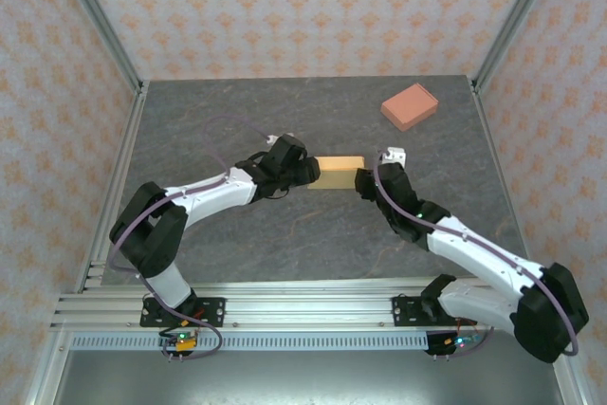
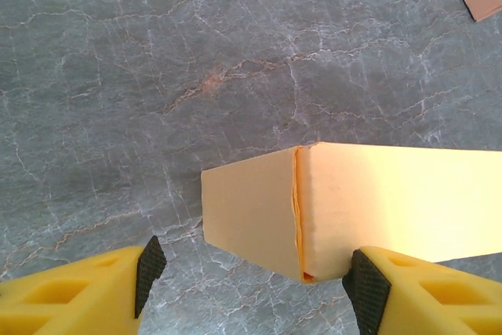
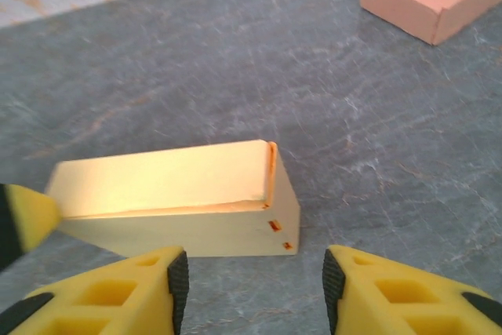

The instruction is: Fold the paper box

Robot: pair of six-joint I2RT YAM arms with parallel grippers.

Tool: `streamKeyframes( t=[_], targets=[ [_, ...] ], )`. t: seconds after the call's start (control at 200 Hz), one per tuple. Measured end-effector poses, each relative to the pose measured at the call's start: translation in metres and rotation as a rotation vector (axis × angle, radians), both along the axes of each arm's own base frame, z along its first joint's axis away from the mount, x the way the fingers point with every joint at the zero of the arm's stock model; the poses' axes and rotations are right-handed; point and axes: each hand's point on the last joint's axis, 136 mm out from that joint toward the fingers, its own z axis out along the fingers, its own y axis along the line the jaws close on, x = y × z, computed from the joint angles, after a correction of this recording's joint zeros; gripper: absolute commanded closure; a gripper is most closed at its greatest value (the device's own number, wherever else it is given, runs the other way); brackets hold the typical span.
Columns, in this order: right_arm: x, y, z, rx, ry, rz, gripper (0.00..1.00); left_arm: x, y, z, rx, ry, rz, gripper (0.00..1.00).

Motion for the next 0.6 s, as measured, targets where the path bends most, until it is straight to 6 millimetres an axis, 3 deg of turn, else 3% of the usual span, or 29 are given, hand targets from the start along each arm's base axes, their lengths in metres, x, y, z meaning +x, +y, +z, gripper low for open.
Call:
streamKeyframes(
  t=[0.15, 0.28, 0.375, 0.501, 0.601],
  targets=[
    [0.002, 0.007, 0.011, 0.014, -0.001, 0.038, 0.42, 0.003, -0.002, 0.000, 0.007, 0.009, 0.001, 0.31],
    [0.031, 0.008, 0.012, -0.003, 0.031, 0.029, 0.42, 0.006, -0.004, 0.000, 0.009, 0.011, 0.001, 0.31],
    [0.051, -0.002, -0.011, -0.040, 0.080, -0.004, 0.42, 0.006, -0.004, 0.000, 0.010, 0.012, 0.001, 0.30],
    [0.056, -0.013, -0.060, -0.089, 0.184, -0.022, 0.42, 0.006, -0.004, 0.000, 0.008, 0.013, 0.004, 0.30],
    [0.061, -0.011, -0.059, -0.059, 0.150, -0.021, 0.42, 0.007, -0.003, 0.000, 0.000, 0.019, 0.011, 0.30]
  ],
)
